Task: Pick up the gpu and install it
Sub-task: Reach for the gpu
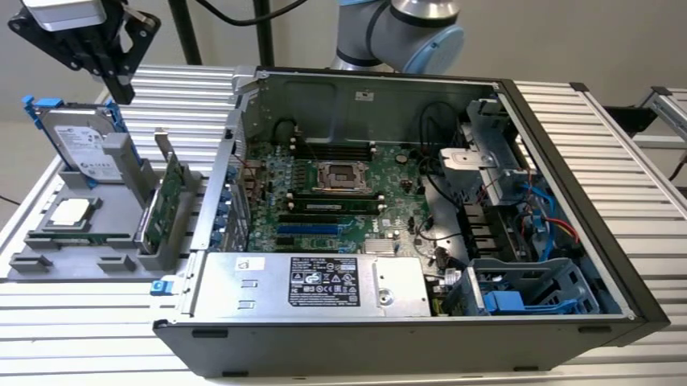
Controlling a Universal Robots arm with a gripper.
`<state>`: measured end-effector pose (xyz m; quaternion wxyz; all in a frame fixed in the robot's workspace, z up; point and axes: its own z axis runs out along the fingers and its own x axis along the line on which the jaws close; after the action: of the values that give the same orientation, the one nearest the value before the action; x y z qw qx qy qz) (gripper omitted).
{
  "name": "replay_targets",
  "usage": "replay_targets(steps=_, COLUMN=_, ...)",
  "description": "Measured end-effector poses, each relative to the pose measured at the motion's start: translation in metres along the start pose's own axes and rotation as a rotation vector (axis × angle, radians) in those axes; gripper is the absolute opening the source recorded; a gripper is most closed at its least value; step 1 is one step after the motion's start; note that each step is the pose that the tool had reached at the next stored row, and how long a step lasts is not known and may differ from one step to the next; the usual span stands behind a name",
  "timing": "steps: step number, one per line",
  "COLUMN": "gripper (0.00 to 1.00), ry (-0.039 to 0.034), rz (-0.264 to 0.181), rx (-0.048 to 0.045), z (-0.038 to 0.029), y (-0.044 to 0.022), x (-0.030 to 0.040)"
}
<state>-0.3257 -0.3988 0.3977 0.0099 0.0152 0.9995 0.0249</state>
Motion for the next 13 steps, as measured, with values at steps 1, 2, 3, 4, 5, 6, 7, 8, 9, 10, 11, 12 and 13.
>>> replay_targets(steps=1, gripper=0.00, ry=0.0000, rz=0.000, rx=0.0000, z=0.0000, y=0.0000, x=0.0007)
replay_targets(steps=2, gripper=0.00, ry=0.0000, rz=0.000, rx=0.0000, z=0.0000, y=-0.0001, x=0.0010)
replay_targets(steps=3, gripper=0.00, ry=0.0001, rz=0.000, rx=0.0000, z=0.0000, y=0.0000, x=0.0011)
replay_targets(steps=4, gripper=0.00, ry=0.0001, rz=0.000, rx=0.0000, z=-0.0001, y=0.0000, x=0.0013)
replay_targets(steps=5, gripper=0.00, ry=0.0000, rz=0.000, rx=0.0000, z=0.0000, y=0.0000, x=0.0016)
replay_targets(steps=6, gripper=0.00, ry=0.0000, rz=0.000, rx=-0.0001, z=0.0000, y=0.0000, x=0.0017)
replay_targets(steps=7, gripper=0.00, ry=0.0000, rz=0.000, rx=0.0000, z=0.0000, y=-0.0001, x=0.0019)
replay_targets(steps=8, gripper=0.00, ry=0.0000, rz=0.000, rx=0.0000, z=0.0000, y=-0.0001, x=0.0020)
replay_targets(steps=9, gripper=0.00, ry=0.0000, rz=0.000, rx=0.0000, z=0.0000, y=-0.0001, x=0.0022)
replay_targets(steps=10, gripper=0.00, ry=0.0001, rz=0.000, rx=0.0000, z=-0.0001, y=-0.0002, x=0.0023)
replay_targets(steps=11, gripper=0.00, ry=0.0001, rz=0.000, rx=0.0000, z=-0.0001, y=-0.0003, x=0.0025)
replay_targets(steps=12, gripper=0.00, ry=0.0000, rz=0.000, rx=0.0000, z=-0.0001, y=-0.0004, x=0.0026)
replay_targets(steps=13, gripper=0.00, ry=0.0000, rz=0.000, rx=-0.0001, z=-0.0001, y=-0.0005, x=0.0028)
